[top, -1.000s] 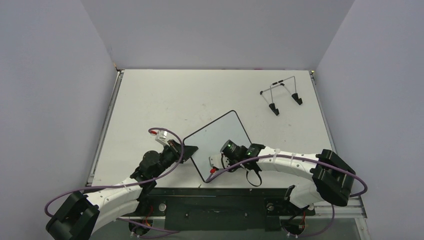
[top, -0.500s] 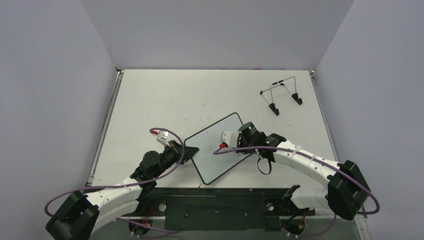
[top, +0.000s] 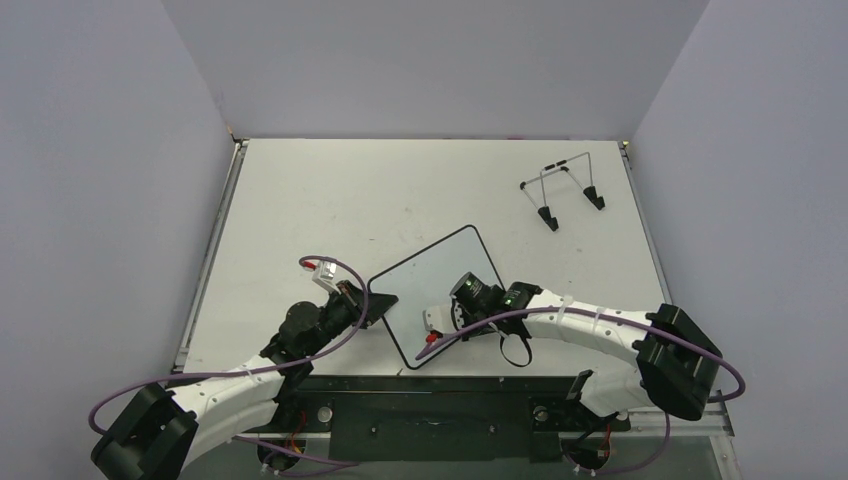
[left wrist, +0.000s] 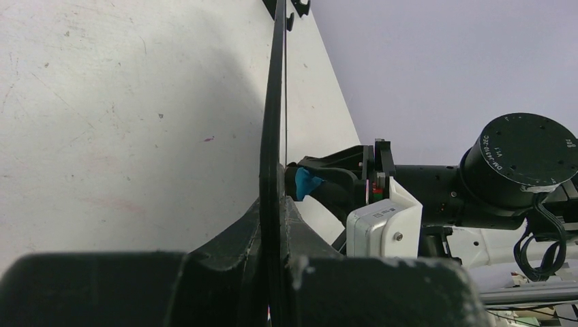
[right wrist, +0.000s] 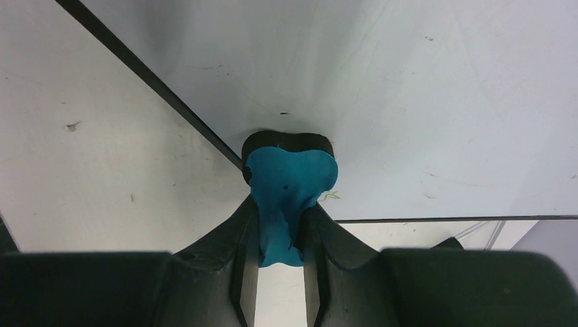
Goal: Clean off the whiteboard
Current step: Erase the whiteboard at the center of the board.
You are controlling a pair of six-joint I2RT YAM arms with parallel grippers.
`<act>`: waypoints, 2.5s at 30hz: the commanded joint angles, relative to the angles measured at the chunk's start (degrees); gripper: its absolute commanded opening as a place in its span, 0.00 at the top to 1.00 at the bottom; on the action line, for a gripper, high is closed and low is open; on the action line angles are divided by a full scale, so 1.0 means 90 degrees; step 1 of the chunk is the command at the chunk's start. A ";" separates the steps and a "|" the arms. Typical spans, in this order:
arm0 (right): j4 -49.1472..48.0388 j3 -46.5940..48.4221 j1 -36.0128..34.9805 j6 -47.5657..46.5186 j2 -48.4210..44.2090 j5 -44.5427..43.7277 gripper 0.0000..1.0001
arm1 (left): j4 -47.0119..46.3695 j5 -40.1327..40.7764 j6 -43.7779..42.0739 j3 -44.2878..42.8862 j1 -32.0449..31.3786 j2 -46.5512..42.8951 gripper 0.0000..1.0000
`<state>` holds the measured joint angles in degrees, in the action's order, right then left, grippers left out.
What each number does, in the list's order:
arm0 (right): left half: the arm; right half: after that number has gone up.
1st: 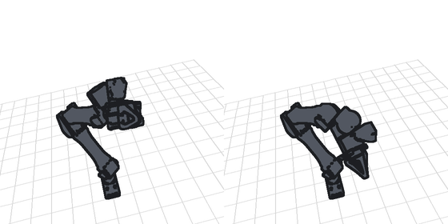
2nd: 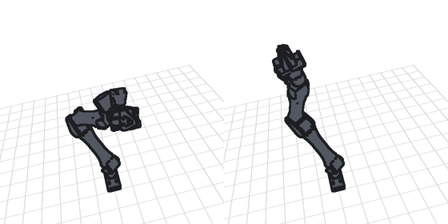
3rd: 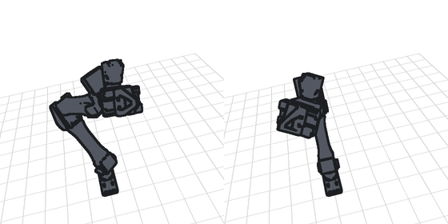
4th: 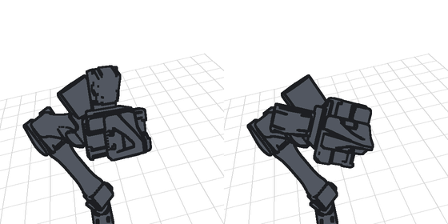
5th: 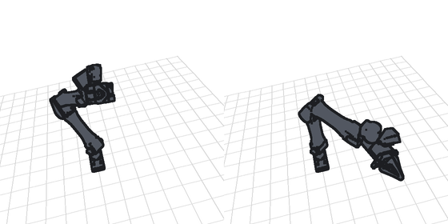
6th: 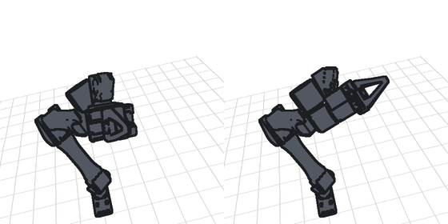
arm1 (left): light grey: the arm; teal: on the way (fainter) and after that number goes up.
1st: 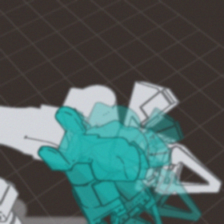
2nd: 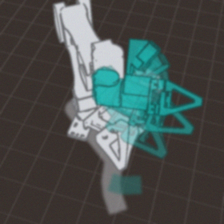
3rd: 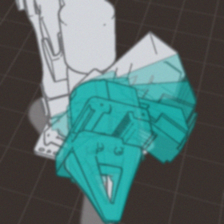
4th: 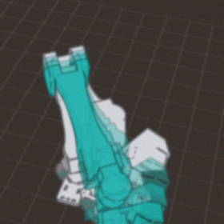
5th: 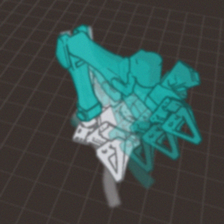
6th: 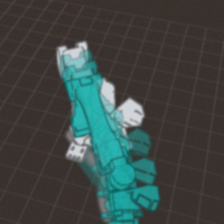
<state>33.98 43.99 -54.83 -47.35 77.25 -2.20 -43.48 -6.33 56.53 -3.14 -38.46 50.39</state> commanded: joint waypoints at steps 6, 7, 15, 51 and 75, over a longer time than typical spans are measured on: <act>-0.0577 -0.0048 0.0539 0.0474 0.0387 -0.1423 1.00 | -0.0805 -0.0076 0.0037 -0.0245 -0.0013 -0.0140 1.00; -0.0544 -0.0056 0.0417 0.0471 0.0374 -0.1400 1.00 | -0.0816 -0.0070 0.0039 -0.0234 -0.0004 -0.0140 1.00; -0.0207 -0.0244 -0.0410 0.0004 -0.0084 -0.0697 1.00 | -0.0642 0.0080 -0.0030 -0.0147 -0.0005 -0.0336 1.00; -0.0196 0.0196 -0.0200 0.0518 0.0137 -0.0405 1.00 | -0.0853 -0.0090 0.0073 -0.0341 -0.0005 0.0031 1.00; -0.0030 0.0438 -0.0477 0.0564 0.0113 0.0161 1.00 | -0.0984 -0.0065 0.0154 -0.0382 -0.0014 0.0284 1.00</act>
<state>33.80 45.89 -58.52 -41.52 78.24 -2.15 -45.71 -5.85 56.95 -3.60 -38.46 53.39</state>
